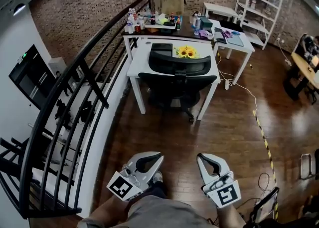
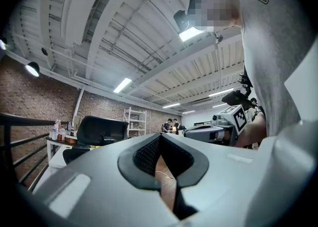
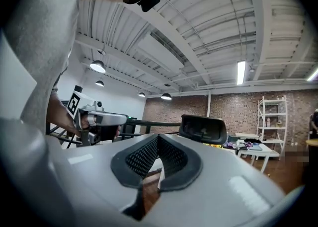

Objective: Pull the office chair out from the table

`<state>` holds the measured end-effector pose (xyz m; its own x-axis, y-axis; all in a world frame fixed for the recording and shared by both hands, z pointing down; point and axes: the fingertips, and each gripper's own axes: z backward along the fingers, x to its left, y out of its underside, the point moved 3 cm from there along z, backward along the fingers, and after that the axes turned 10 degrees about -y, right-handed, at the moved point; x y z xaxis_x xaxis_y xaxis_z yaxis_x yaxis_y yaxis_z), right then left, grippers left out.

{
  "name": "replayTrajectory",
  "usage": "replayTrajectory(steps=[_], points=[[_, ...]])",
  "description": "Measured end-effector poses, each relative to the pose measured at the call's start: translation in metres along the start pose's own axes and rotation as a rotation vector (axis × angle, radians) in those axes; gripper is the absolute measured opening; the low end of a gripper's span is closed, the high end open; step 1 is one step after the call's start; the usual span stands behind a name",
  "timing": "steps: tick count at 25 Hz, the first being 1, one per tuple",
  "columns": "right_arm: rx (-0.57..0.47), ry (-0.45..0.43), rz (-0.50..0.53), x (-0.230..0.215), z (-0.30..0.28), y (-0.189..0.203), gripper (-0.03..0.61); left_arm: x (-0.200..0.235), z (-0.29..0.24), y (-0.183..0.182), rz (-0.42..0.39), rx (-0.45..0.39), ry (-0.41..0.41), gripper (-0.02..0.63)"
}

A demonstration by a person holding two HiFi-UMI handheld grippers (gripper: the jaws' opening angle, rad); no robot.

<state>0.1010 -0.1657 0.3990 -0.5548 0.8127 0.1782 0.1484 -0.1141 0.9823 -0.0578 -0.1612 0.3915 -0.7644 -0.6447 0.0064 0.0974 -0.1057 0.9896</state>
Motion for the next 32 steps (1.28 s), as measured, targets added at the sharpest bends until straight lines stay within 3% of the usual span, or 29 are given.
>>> replayTrajectory(steps=[8, 18, 32], points=[[0.025, 0.077, -0.022, -0.07, -0.081, 0.002, 0.006, 0.097, -0.066, -0.01, 0.004, -0.045, 0.065, 0.0], [0.018, 0.112, -0.017, -0.132, -0.137, 0.014, 0.006, 0.17, -0.116, 0.004, -0.01, -0.027, 0.049, 0.0], [0.039, 0.088, -0.031, -0.292, -0.201, 0.051, 0.006, 0.274, -0.241, 0.027, -0.075, 0.017, -0.081, 0.0]])
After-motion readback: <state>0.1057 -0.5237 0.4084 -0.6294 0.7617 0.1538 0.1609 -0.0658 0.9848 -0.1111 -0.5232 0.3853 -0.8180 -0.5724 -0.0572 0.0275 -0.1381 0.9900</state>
